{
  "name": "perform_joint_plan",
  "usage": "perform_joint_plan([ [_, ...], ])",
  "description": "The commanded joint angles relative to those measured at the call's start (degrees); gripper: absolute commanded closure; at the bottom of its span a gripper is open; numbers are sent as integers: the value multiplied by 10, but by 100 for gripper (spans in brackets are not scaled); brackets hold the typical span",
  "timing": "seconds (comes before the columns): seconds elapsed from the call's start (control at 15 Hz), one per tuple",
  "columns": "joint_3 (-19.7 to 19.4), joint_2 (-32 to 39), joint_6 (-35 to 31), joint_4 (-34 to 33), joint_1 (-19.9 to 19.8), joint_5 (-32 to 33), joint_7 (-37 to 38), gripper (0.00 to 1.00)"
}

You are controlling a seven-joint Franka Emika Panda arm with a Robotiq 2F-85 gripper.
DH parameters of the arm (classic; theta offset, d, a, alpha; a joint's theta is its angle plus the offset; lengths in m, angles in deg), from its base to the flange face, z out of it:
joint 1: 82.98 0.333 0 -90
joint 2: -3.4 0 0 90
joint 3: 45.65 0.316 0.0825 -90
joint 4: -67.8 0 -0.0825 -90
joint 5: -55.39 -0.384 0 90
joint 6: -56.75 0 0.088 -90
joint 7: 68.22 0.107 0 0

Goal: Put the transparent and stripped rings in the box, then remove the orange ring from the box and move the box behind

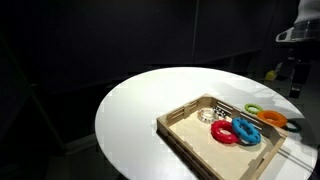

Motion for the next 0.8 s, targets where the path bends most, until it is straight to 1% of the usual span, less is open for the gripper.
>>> perform_joint_plan([
  [0.0,7,-39,37,-19,-10,46,69,0],
  [0.4,18,-94,58,-36,-15,103,167,0],
  [0.73,26,-131,77,-49,-14,111,204,0],
])
